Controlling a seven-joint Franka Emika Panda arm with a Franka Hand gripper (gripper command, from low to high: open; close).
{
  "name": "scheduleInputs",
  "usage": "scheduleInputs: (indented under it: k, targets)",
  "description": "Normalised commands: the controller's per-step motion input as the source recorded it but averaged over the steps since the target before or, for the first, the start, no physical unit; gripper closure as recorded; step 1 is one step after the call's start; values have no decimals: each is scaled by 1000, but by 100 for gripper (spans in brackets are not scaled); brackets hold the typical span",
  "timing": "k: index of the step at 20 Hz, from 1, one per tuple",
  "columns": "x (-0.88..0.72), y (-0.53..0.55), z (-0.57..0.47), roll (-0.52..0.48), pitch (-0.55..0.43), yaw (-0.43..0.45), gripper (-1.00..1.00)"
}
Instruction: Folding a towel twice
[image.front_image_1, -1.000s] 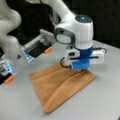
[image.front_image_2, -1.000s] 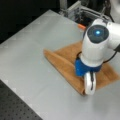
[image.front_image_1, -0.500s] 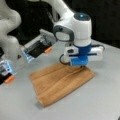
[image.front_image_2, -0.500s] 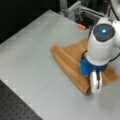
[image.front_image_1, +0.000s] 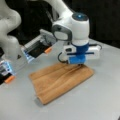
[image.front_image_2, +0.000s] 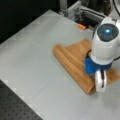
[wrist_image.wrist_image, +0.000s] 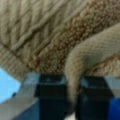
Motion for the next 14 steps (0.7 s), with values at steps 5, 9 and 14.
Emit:
scheduleInputs:
  k: [5,9,14]
  targets:
    - [-550,177,23,135,11,-121,100]
    - [-449,95,31,108,32,-120,100]
    - [-304,-5,79,54,81,-96,100]
